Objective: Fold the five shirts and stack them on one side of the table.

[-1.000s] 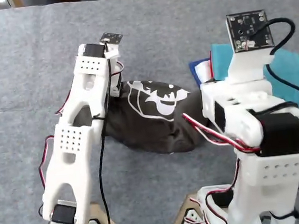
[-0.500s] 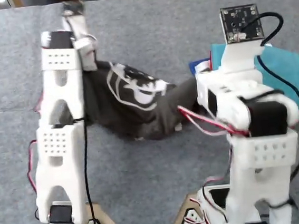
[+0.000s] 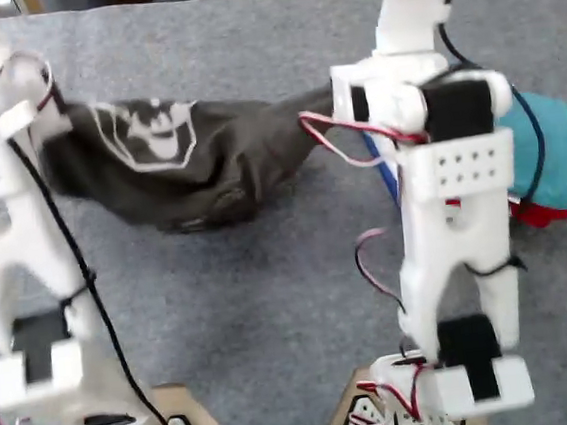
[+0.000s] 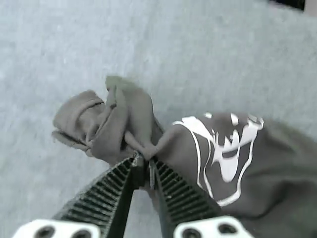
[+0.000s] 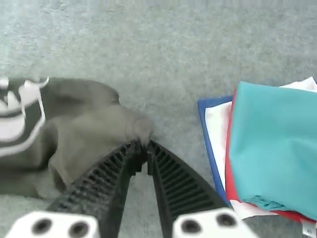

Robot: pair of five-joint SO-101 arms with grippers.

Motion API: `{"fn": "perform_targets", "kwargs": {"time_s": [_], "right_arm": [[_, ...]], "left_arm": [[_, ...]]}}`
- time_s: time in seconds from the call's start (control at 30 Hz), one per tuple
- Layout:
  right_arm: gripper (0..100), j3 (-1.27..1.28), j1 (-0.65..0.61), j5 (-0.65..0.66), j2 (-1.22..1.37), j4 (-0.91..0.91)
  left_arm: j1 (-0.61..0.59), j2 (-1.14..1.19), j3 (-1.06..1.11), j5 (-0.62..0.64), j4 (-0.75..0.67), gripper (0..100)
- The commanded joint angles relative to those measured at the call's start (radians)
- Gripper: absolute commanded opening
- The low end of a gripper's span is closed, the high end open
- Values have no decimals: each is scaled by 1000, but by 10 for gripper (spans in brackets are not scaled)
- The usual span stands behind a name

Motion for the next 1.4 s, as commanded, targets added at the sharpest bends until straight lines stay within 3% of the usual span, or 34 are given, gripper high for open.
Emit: {"fn": "perform_targets", "kwargs": {"time_s": [0.0, 0.1, 0.27, 0.4, 0.57, 0.77, 1.0, 1.17, 1.37], "right_arm": [[13, -208, -12, -11, 117, 89], [13, -309, 17, -6, 197, 137], [13, -341, 66, 34, 219, 137], [13, -341, 115, 74, 216, 138], [13, -340, 207, 117, 216, 140], [13, -206, 252, 206, 130, 138], [13, 166, 336, 425, -111, 138], [13, 401, 483, 585, -265, 138], [13, 558, 655, 672, -354, 137]], "left_arm": [[-5, -270, 447, 3, 5, 27], [1, -496, 648, -37, 2, 27], [120, -775, 760, -160, 3, 27], [266, -755, 897, -224, 5, 50], [386, -766, 1004, -256, 6, 297], [495, -801, 1004, -255, 5, 300], [361, -706, 789, -80, -48, 301], [259, -427, 699, 31, -164, 301], [191, -60, 493, 97, -262, 300]]}}
